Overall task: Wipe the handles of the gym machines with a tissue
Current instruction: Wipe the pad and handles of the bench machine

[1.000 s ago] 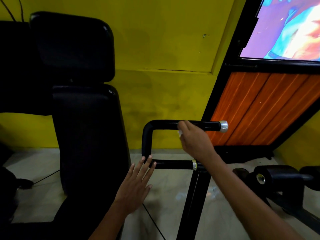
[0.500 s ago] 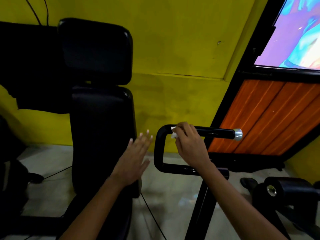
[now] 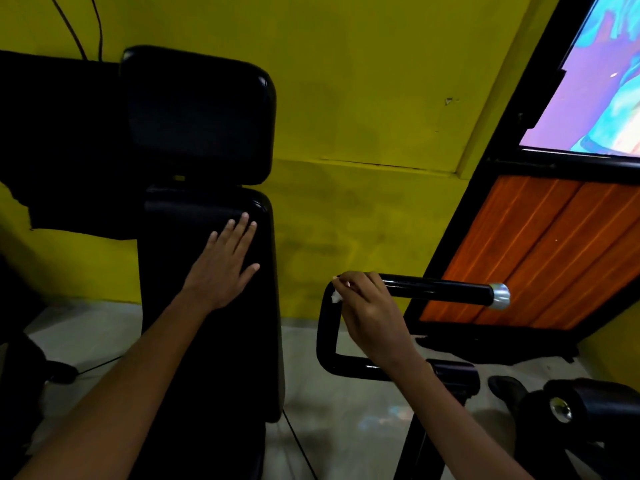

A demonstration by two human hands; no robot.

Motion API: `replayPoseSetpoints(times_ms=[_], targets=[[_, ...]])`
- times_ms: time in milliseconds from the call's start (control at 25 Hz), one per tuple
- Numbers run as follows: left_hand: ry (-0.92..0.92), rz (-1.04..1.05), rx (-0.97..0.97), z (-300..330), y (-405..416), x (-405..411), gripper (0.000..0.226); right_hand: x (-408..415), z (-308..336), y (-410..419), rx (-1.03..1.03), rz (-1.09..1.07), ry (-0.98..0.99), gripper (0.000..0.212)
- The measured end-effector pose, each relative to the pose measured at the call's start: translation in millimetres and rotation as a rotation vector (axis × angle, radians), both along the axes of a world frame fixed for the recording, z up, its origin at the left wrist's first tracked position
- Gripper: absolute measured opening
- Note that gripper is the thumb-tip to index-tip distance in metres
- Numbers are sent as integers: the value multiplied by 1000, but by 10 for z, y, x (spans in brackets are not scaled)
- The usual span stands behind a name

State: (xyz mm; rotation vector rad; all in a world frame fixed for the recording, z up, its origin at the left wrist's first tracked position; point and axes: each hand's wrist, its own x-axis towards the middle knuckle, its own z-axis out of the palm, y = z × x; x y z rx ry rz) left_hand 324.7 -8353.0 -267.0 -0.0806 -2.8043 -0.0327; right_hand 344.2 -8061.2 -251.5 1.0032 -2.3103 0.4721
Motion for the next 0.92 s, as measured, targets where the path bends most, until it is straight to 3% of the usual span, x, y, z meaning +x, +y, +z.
replayPoseSetpoints(times_ms=[200, 480, 680, 920], targets=[[-5, 16, 8, -236, -207, -165, 81, -39, -20, -41, 56, 83, 42, 33], [-13, 34, 29, -283, -147, -183, 85, 66, -196, -24, 376, 241, 180, 30], [-21, 51, 79, -333, -81, -167, 85, 133, -394, 13, 421, 263, 59, 29], [-34, 55, 84, -319, -55, -156, 83, 295, -682, 107, 577, 361, 79, 30]])
